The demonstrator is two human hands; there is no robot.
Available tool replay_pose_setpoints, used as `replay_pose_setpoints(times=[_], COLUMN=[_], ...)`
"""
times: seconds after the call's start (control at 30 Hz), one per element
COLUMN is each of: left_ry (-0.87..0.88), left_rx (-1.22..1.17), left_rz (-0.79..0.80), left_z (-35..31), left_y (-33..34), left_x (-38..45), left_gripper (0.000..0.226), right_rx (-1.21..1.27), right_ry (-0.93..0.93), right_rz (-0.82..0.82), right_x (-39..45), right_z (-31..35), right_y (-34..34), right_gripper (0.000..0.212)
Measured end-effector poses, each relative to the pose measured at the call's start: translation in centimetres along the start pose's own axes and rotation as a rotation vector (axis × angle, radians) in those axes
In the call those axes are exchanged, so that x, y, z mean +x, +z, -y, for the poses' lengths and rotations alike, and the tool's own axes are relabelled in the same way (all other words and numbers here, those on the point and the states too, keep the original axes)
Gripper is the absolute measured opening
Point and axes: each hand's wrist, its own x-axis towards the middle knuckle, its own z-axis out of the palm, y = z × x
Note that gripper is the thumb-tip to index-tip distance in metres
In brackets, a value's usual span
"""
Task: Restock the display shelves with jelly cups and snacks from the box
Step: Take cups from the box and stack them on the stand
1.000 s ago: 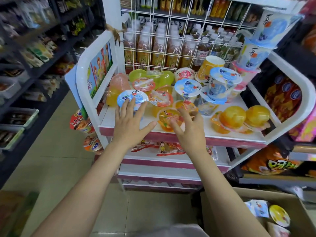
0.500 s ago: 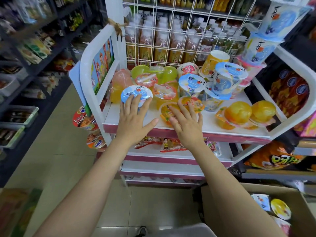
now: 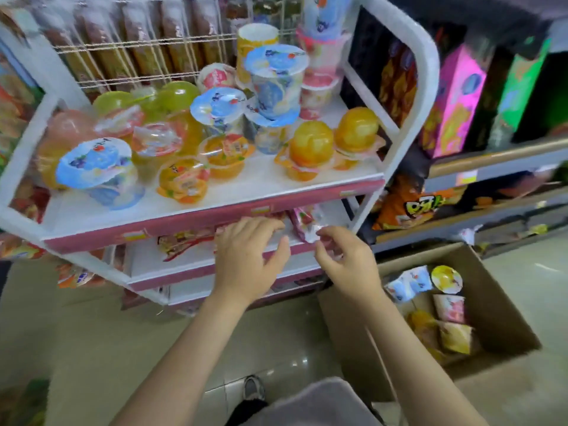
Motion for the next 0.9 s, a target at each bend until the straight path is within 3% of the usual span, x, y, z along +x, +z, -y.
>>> replay_pose_setpoints(times=[0.17,0.3,0.47,0.57,0.73,0.9], left_ry=[-0.149,-0.133,-0.214,-0.213,-0.122,-0.015], left_rx=[-0.016,0.016,0.052,0.233,0.406,0.410], left_rz=[0.621,0.866,0.875,0.832,0.608,0.544], left_z=[-5.6,-8.7,-10.6,-10.6,-8.8,-6.8], left_y=[17.0,30.3,45.9,52.3,55.4,56.5], left_x=[-2.4,-4.9,-6.3,-8.1,-9.8,-8.7], left_gripper=[0.045,0.059,0.081,0.095,0.097,0.096], right_rx=[-0.085,-0.094,-0.042,-0.019,0.075,0.101], right_ry=[0.441,0.678,0.898,0.925,0.920,0.904], right_rz=[0.152,0.186,0.180,0.207,0.319,0.342], right_x=[-5.8,-9.0,-10.5,-10.5,-10.2,-10.4], right_z=[-16.9,-30.1,-45.1,-51.5,-57.3,-58.0], right_y=[-4.6,-7.1,-6.0,-3.7,1.1,4.5], right_gripper=[0.044,0.045,0.064,0.074,0.069,0.066])
